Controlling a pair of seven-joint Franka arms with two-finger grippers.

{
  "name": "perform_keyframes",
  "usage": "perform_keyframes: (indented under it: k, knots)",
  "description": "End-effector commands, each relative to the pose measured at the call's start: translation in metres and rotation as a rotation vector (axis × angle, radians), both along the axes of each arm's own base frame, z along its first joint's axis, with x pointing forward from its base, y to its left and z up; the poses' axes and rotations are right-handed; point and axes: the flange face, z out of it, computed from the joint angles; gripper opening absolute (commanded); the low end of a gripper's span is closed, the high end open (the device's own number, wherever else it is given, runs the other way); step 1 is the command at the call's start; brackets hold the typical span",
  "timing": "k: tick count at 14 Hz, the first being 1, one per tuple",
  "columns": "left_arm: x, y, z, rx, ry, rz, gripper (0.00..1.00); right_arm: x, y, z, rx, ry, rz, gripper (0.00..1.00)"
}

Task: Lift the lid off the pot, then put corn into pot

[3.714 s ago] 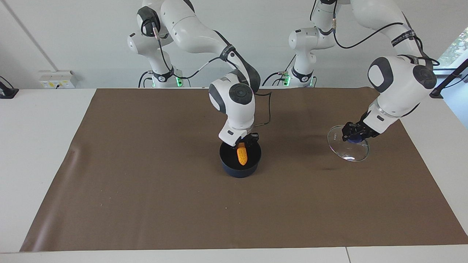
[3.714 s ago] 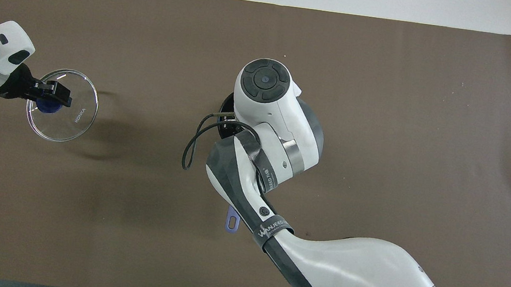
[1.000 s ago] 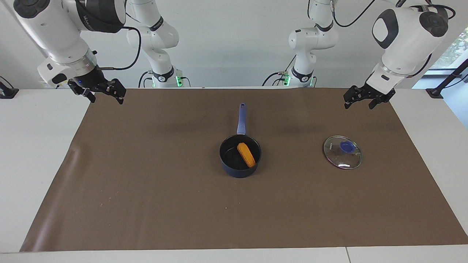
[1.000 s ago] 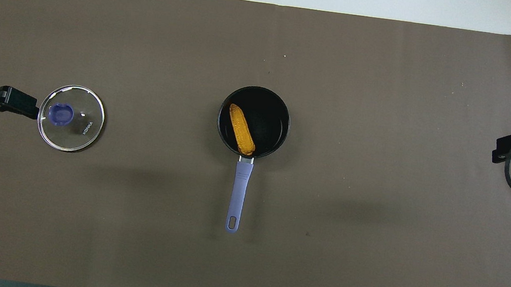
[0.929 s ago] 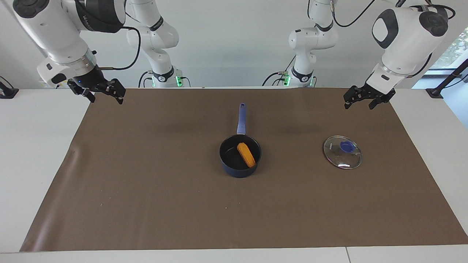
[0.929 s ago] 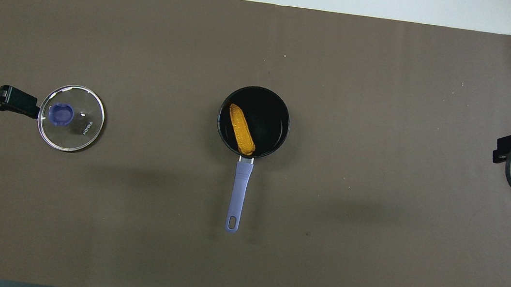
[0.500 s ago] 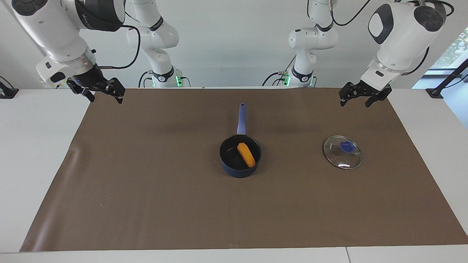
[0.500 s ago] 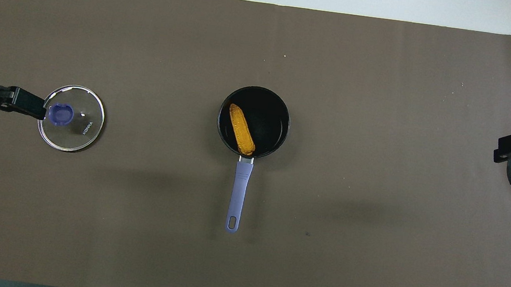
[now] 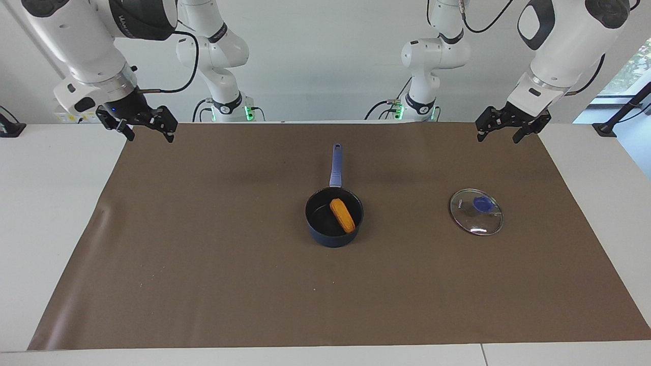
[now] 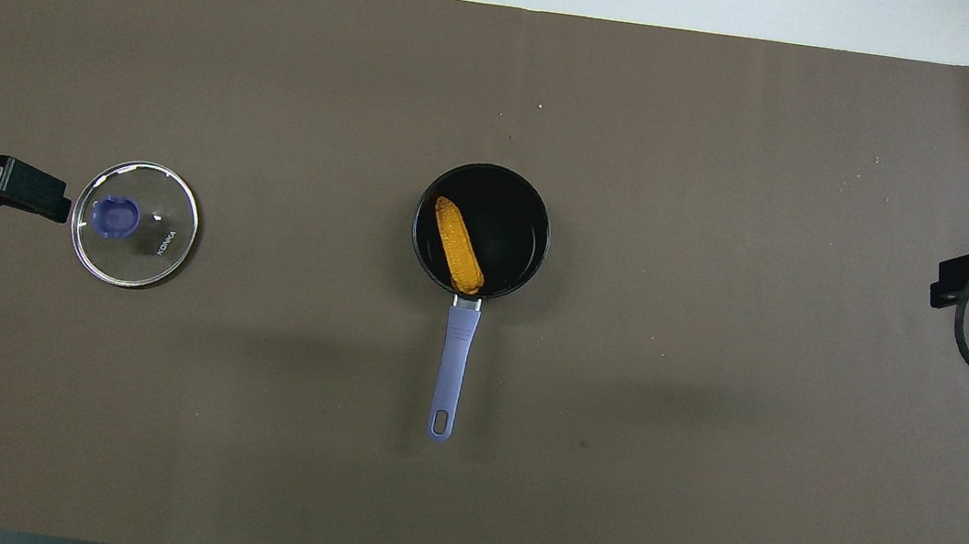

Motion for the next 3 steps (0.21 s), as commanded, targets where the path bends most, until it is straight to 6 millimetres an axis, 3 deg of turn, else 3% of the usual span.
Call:
perform_keyframes:
  k: [1, 3]
  knots:
    - [-0.0016, 0.0024, 0.0043, 0.020, 0.013, 0.010, 1.00, -0.0014, -0.0057, 0.0036, 0.018, -0.021, 0.010, 1.00]
    - [-0.0022, 0.0025, 0.0008, 0.020, 0.014, 0.010, 1.00, -0.0019, -0.0046, 0.0026, 0.050, -0.017, 0.005, 1.00]
